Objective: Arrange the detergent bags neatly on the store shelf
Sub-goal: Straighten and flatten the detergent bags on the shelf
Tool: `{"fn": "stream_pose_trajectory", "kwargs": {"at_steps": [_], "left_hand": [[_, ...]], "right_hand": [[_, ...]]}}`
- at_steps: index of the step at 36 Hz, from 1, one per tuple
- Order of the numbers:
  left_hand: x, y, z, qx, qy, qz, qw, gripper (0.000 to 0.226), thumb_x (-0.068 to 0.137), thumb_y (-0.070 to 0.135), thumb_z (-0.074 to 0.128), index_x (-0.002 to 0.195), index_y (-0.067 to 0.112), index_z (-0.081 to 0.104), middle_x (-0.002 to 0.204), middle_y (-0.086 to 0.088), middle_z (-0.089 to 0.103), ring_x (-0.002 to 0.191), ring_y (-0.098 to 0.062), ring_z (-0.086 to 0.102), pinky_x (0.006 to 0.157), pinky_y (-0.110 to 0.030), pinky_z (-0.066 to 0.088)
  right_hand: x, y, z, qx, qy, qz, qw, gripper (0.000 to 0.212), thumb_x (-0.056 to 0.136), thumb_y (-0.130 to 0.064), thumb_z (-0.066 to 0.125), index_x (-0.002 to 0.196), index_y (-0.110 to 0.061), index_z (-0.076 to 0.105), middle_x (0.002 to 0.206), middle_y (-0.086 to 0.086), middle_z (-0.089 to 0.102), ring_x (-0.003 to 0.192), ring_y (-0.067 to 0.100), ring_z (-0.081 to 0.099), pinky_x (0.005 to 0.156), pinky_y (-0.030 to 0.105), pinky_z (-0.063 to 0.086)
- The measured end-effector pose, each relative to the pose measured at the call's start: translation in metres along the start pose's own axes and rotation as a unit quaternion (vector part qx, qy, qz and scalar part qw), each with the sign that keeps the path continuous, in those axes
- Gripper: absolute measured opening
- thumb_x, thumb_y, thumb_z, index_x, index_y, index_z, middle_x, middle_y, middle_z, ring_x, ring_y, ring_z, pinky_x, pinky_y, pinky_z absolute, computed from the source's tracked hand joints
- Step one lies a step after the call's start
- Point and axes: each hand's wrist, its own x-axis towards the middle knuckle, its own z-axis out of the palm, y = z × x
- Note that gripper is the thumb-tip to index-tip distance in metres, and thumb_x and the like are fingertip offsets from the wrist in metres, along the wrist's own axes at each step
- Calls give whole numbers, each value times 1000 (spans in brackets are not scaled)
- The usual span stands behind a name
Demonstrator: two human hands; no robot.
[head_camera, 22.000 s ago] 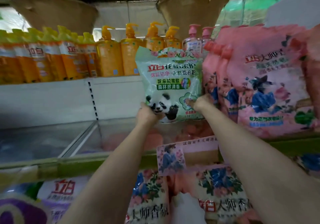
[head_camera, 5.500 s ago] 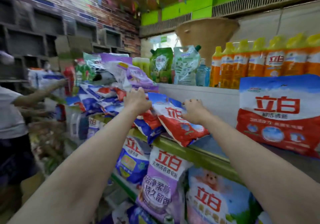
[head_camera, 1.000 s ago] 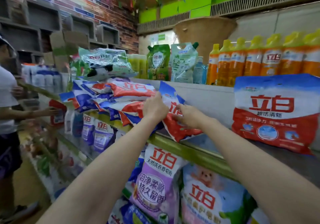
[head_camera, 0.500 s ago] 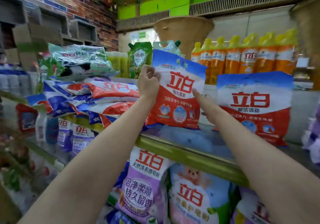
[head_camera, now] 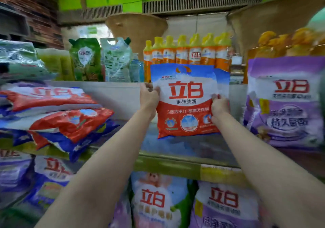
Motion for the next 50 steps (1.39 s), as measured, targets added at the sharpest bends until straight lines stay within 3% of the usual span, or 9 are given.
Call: {"fn": "stream_pose_trajectory", "kwargs": {"at_steps": [5, 8, 12, 16, 18, 23, 26, 34, 50], "left_hand": [[12, -9, 35, 80, -4, -4, 997, 12, 85, 5, 56, 83, 13, 48, 88, -14, 57, 88, -27, 56, 88, -43, 48], [16, -11, 45, 169, -15, -15, 985, 15, 84, 12, 63, 80, 16, 49, 105, -19, 65, 102, -33, 60, 89, -44, 50], [21, -11, 55, 244, -24, -14, 969, 18, 90, 18, 57, 105, 9, 55, 111, -16, 63, 107, -33, 57, 93, -41, 48], [30, -15, 62, 209, -48, -62, 975, 14, 88, 16, 56, 85, 15, 43, 112, -18, 57, 101, -37, 62, 87, -45, 54], [34, -20, 62, 211, -59, -77, 973, 16, 85, 16, 59, 92, 12, 45, 114, -19, 56, 102, -38, 62, 86, -47, 55], [17, -9, 52, 318, -130, -7, 939, 38, 87, 16, 59, 121, 5, 47, 119, -13, 56, 109, -30, 57, 91, -45, 52], [15, -5, 38, 375, -162, 38, 912, 44, 85, 16, 63, 124, 6, 43, 120, -15, 56, 111, -31, 55, 93, -45, 49], [21, 19, -56, 578, -105, 111, 802, 38, 90, 21, 55, 126, 9, 48, 129, -14, 51, 119, -29, 49, 94, -37, 41], [17, 79, -254, 698, 75, 27, 712, 38, 87, 28, 53, 122, 12, 55, 131, -18, 46, 124, -35, 43, 102, -42, 36]], "right_hand": [[-1, -10, -27, -16, 37, -22, 999, 16, 97, -21, 44, 99, -13, 57, 87, 10, 61, 76, 24, 60, 78, 40, 53], [11, -5, -40, -98, 51, -50, 993, 13, 93, -11, 48, 97, -6, 59, 96, 20, 63, 90, 33, 61, 77, 40, 48], [24, -1, -51, -237, 32, -55, 969, 18, 89, -6, 49, 102, 2, 59, 113, 27, 62, 108, 40, 58, 89, 45, 49], [16, -13, -50, -369, 26, -81, 926, 28, 92, -10, 49, 118, -1, 49, 125, 20, 56, 116, 37, 53, 93, 40, 46], [11, -12, -46, -426, 27, -99, 899, 37, 92, -8, 46, 128, -2, 41, 133, 17, 46, 122, 36, 46, 98, 42, 42], [-2, -11, -22, -463, 42, -206, 861, 47, 100, -22, 28, 145, -11, 19, 149, 10, 25, 133, 30, 35, 107, 45, 36], [-16, -18, 0, -507, -32, -289, 811, 43, 94, -9, 41, 136, -3, 33, 153, 15, 16, 139, 31, 23, 111, 42, 27], [-61, -21, 83, -530, -174, -399, 728, 44, 89, -18, 53, 130, -5, 43, 146, 14, 27, 131, 33, 28, 103, 45, 32], [-166, -30, 229, -448, -304, -456, 706, 43, 93, -30, 50, 131, -12, 43, 140, 10, 34, 130, 30, 30, 100, 45, 35]]}}
